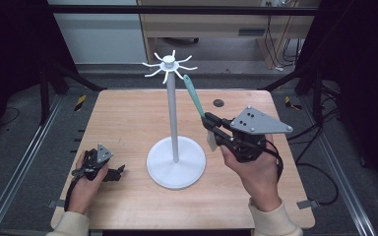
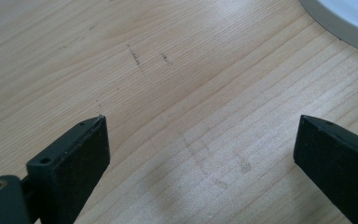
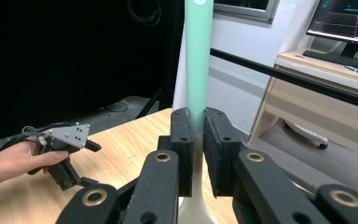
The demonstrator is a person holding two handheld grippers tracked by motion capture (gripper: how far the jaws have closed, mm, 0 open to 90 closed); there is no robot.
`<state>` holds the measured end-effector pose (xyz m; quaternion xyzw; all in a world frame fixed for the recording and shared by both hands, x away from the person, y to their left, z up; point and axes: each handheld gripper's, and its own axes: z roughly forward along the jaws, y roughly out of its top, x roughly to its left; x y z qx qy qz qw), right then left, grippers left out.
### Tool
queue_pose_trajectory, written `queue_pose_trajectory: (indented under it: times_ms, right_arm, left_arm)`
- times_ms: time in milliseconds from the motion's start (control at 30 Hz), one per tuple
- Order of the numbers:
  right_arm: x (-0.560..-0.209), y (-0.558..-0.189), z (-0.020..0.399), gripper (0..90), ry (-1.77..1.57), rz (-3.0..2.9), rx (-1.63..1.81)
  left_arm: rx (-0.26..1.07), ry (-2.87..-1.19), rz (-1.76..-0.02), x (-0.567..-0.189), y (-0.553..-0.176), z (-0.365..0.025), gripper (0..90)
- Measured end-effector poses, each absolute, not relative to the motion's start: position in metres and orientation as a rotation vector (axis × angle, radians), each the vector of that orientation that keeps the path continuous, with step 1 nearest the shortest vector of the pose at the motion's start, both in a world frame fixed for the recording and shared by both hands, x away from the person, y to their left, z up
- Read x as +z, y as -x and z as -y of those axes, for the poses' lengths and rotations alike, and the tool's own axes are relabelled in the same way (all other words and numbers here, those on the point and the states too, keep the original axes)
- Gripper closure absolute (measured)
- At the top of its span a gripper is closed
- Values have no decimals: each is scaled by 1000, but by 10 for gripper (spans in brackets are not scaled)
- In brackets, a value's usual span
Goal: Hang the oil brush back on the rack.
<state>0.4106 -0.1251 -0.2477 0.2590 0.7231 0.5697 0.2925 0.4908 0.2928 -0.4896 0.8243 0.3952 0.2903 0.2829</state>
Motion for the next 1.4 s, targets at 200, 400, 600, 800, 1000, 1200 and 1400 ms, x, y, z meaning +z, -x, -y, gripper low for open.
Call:
queue_pose_trajectory:
  times_ms: [200, 400, 600, 800, 1000, 1200, 1400]
  right_arm:
    - [-248, -411, 125, 826, -688, -1930, 1514]
    - [-251, -411, 125, 826, -692, -1935, 1510]
    - [-251, -413, 124, 826, -694, -1941, 1507]
    - [-250, -415, 120, 826, -695, -1944, 1506]
    - [-251, -418, 117, 825, -697, -1946, 1505]
    - [-251, -421, 114, 825, -707, -1950, 1498]
    - [-253, -426, 110, 825, -715, -1956, 1495]
  left_arm:
    - [778, -2208, -1057, -490, -491, -293, 31]
    - [778, -2211, -1057, -490, -491, -292, 31]
    - [777, -2211, -1056, -490, -491, -292, 31]
    - [776, -2212, -1054, -490, -491, -292, 32]
    - [774, -2217, -1052, -490, -491, -292, 32]
    - [774, -2218, -1052, -490, -491, -292, 32]
    - [774, -2218, -1051, -490, -491, -292, 32]
